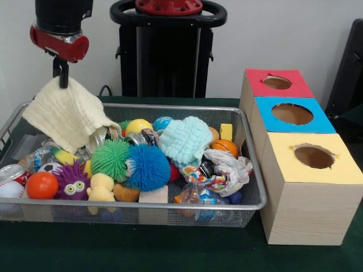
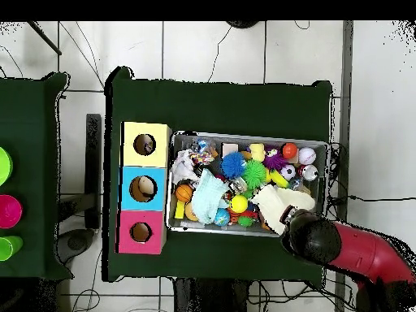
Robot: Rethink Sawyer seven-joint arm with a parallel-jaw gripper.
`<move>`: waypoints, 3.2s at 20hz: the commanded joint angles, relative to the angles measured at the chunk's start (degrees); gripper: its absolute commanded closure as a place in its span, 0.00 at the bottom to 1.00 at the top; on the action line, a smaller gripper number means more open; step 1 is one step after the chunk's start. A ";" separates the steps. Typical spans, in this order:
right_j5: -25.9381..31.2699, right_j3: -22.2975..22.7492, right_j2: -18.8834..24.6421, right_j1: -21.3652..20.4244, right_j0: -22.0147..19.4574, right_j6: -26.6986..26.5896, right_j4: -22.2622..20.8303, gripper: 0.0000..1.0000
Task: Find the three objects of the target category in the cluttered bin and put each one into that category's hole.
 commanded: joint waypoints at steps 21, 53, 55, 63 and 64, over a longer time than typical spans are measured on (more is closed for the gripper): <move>7.63 2.00 7.29 -1.20 1.23 -5.33 0.59 0.00; -10.50 4.08 -2.63 6.23 22.08 18.27 14.86 0.00; -11.06 2.92 -4.20 7.35 24.42 19.30 16.97 0.00; -13.63 -5.44 -9.49 15.29 30.97 20.87 26.54 0.00; -14.24 -5.72 -9.84 15.89 31.49 20.90 27.62 0.00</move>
